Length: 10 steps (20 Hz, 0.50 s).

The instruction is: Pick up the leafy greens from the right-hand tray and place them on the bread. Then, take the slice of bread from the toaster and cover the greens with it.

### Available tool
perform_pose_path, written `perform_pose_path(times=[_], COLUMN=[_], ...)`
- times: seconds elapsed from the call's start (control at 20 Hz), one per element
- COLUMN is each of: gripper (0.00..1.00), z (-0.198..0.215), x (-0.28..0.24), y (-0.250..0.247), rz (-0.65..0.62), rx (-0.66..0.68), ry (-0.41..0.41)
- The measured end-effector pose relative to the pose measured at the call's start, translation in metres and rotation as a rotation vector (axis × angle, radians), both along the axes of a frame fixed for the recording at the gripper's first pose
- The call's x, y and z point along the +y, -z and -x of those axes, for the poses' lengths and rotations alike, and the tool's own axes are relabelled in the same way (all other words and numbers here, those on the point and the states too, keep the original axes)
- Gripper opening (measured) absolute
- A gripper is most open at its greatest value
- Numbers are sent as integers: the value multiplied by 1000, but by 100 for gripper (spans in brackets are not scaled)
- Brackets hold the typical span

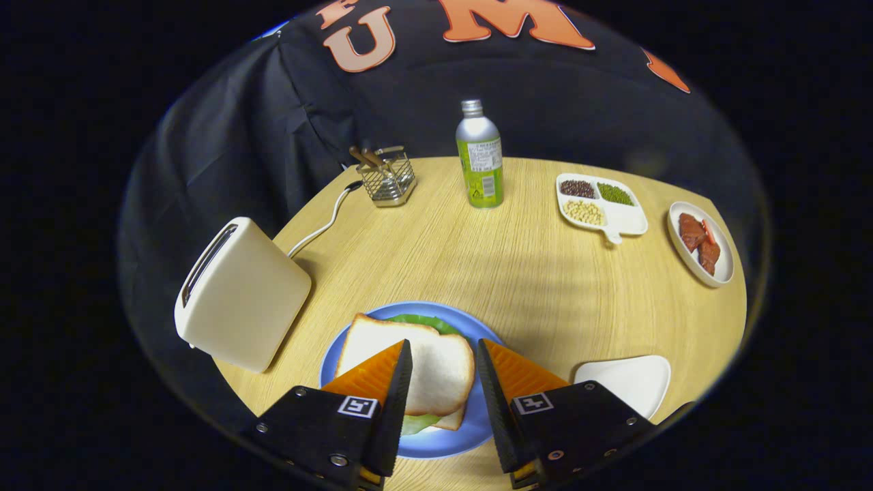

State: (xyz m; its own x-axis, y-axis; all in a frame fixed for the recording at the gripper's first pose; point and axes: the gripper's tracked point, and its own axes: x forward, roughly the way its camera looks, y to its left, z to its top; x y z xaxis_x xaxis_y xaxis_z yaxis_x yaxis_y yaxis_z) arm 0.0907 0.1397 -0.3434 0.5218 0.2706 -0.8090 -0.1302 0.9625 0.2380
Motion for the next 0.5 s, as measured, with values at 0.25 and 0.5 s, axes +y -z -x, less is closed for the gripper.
perform_pose_path(times=[0.25,0.5], gripper=[63,75], z=[-28,-31], x=[-34,-64], y=[-70,-155], rz=[69,119], rx=[-276,-528], ry=[49,118])
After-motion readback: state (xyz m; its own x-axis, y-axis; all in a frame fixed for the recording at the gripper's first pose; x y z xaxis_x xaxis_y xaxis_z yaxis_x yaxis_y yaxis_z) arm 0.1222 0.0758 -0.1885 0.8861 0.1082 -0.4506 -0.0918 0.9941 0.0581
